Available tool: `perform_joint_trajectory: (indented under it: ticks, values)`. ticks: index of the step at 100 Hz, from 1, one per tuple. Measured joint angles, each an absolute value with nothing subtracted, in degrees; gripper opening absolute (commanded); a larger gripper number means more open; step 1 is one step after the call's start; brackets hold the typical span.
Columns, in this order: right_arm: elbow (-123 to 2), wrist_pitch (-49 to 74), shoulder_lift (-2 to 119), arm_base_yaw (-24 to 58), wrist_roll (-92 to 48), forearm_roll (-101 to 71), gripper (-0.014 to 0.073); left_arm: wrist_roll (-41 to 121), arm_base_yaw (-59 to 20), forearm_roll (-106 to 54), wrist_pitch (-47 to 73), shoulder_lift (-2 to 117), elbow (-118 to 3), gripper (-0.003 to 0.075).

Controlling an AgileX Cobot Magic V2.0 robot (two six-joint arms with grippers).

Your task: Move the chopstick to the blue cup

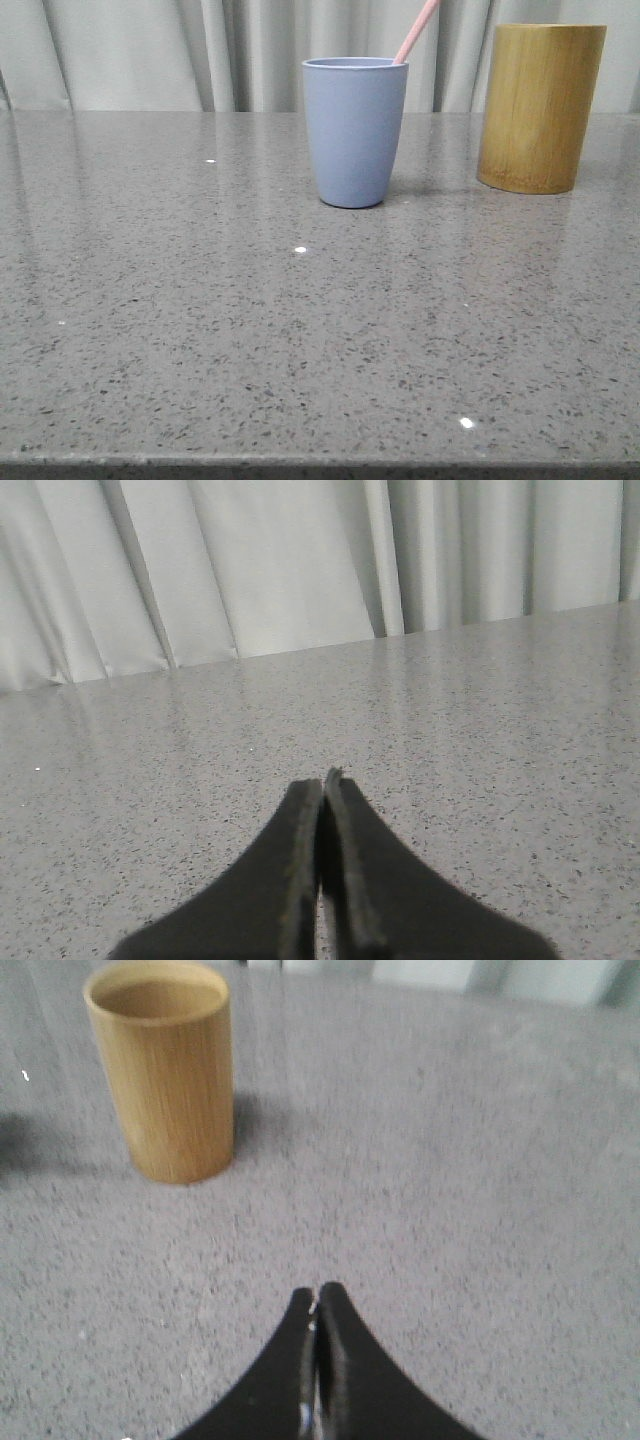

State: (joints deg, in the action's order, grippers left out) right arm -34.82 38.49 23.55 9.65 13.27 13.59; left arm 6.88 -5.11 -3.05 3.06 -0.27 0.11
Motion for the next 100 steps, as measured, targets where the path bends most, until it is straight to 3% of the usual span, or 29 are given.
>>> perform_joint_trajectory:
  ticks: [20, 37, 73, 100]
  values:
    - [-23.2, 25.6, 10.3, 9.6, 13.2, 11.9, -0.0068, 6.9, -5.1, -3.0, 3.1, -0.3, 0.1, -0.0019]
    - [-13.8, 22.6, 0.1, 9.6, 10.4, 8.9, -0.0068, 6.9, -5.1, -3.0, 3.1, -0.3, 0.1, -0.0019]
    - [-6.3, 19.8, -0.6, 9.4, 5.5, 7.3, -0.0068, 6.9, -5.1, -3.0, 2.8, -0.3, 0.1, -0.0019]
    - [0.4, 9.7, -0.6, 9.4, 5.2, 6.2, -0.0068, 6.9, -5.1, -3.0, 2.8, -0.3, 0.1, -0.0019]
